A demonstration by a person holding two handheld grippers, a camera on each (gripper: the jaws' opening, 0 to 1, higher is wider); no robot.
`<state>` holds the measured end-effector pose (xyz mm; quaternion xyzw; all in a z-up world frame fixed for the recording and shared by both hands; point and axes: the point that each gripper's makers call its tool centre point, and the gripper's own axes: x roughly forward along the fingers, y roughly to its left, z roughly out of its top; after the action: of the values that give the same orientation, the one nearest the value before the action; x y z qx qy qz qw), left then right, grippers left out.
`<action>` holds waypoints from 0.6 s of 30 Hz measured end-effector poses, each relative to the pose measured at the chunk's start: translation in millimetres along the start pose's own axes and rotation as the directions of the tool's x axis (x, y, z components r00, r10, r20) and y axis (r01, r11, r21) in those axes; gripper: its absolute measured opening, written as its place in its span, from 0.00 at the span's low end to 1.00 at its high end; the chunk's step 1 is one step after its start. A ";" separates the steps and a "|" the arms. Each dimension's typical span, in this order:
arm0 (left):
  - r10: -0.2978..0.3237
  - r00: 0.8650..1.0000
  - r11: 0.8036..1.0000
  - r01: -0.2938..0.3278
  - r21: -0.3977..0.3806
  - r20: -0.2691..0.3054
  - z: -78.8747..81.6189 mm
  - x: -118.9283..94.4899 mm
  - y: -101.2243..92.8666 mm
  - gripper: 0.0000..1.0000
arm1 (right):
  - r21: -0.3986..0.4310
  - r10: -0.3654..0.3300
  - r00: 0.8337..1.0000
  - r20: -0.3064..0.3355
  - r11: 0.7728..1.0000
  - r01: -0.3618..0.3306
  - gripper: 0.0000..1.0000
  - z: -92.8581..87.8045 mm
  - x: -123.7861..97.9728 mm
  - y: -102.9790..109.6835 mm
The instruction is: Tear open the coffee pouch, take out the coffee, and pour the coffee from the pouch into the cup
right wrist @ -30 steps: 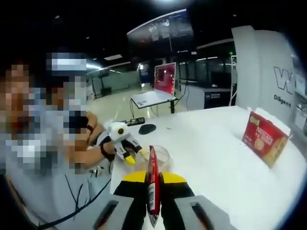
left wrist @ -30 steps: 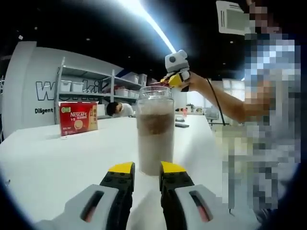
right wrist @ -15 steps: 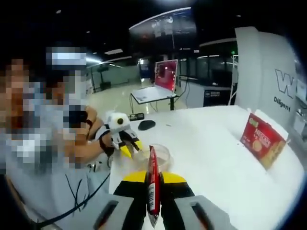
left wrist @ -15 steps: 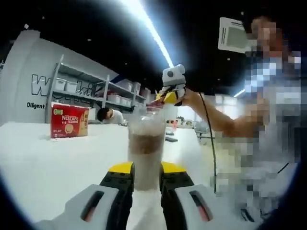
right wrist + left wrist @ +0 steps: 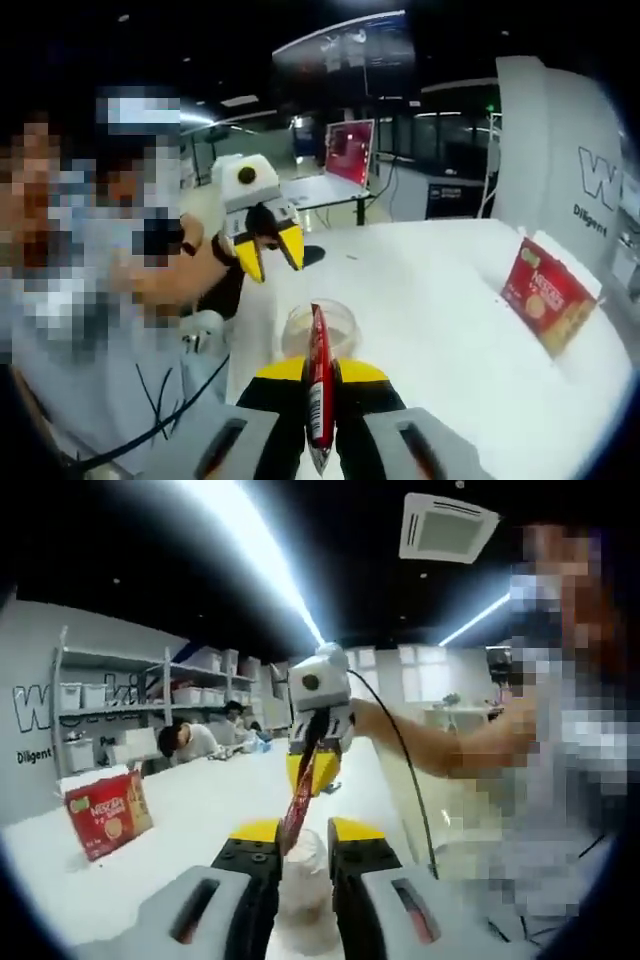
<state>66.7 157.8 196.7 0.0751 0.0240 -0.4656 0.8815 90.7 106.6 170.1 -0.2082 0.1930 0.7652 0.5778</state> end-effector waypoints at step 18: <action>-0.078 0.978 0.997 0.079 -0.007 -0.195 -17.0 31.5 7.1 0.20 | -0.022 0.020 0.999 -0.044 1.000 -0.021 0.10 7.9 3.6 0.1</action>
<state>90.8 138.6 177.2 0.1198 0.1128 -0.4905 0.8558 89.0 113.8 174.7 -0.2294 0.1992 0.7684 0.5633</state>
